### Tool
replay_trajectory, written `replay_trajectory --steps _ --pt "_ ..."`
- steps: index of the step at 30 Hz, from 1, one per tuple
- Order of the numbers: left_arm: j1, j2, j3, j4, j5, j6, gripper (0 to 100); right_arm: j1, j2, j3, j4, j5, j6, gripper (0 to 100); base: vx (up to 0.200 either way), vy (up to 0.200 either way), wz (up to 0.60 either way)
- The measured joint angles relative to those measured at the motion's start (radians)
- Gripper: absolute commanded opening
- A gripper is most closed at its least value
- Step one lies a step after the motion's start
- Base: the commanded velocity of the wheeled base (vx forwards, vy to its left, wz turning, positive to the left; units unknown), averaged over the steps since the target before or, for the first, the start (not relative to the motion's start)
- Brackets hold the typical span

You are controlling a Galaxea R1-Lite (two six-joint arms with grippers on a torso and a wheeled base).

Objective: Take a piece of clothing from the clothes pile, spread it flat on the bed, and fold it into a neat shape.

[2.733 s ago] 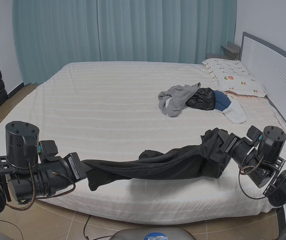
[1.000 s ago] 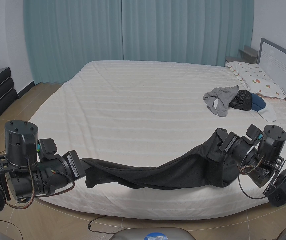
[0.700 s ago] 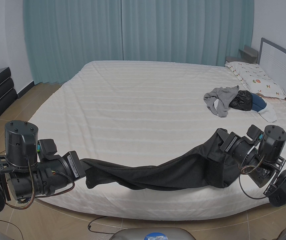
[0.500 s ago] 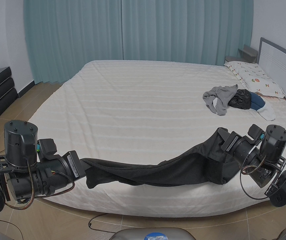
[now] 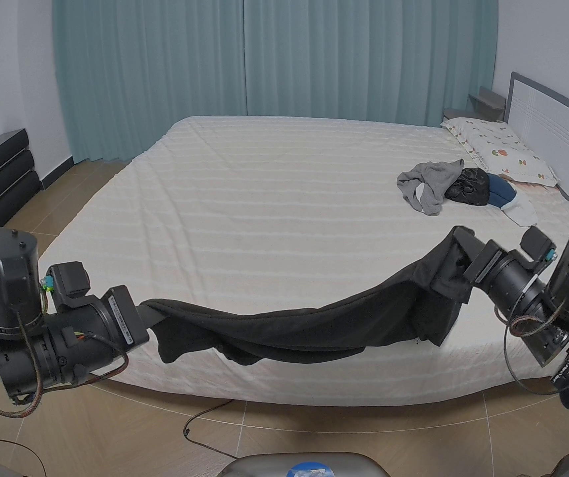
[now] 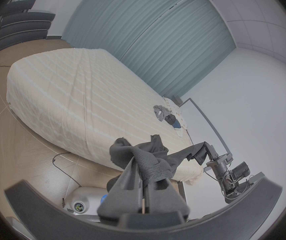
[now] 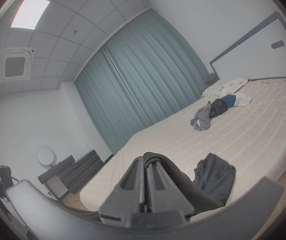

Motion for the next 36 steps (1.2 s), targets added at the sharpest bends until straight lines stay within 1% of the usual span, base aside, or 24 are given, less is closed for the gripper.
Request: replay_trajectory --steps 6,9,13,19,21,25,28,32,36 --pt "0.006 -0.074 -0.021 0.005 0.004 0.003 0 -0.002 -0.136 -0.025 0.045 -0.002 -0.026 0 0.0 0.0 0.0" --pt "0.01 -0.105 -0.049 0.028 0.005 0.005 0 -0.003 -0.195 -0.07 0.133 -0.003 -0.047 0 0.0 0.0 0.0" --pt "0.021 -0.133 -0.106 0.083 0.004 0.015 0 -0.003 -0.257 -0.193 0.297 0.0 -0.07 0 0.0 0.0 0.0" --pt "0.066 -0.135 -0.193 0.124 -0.002 0.042 0 -0.018 -0.295 -0.426 0.469 0.01 -0.085 0 0.0 0.0 0.0" --pt "0.082 -0.123 -0.221 0.13 -0.004 0.047 0 -0.026 -0.288 -0.503 0.501 0.011 -0.087 0 0.0 0.0 0.0" --pt "0.113 -0.07 -0.291 0.136 -0.006 0.053 0 -0.053 -0.229 -0.647 0.556 0.01 -0.09 0 0.2 0.0 0.0" --pt "0.137 -0.001 -0.359 0.139 -0.007 0.055 0 -0.083 -0.146 -0.74 0.583 0.009 -0.091 0 0.2 0.0 0.0" --pt "0.167 0.103 -0.447 0.138 -0.007 0.057 0 -0.124 -0.036 -0.821 0.597 0.007 -0.09 0 0.2 0.0 0.0" --pt "0.201 0.206 -0.517 0.115 -0.009 0.058 0 -0.158 0.058 -0.866 0.593 0.007 -0.088 0 0.2 0.0 0.0"
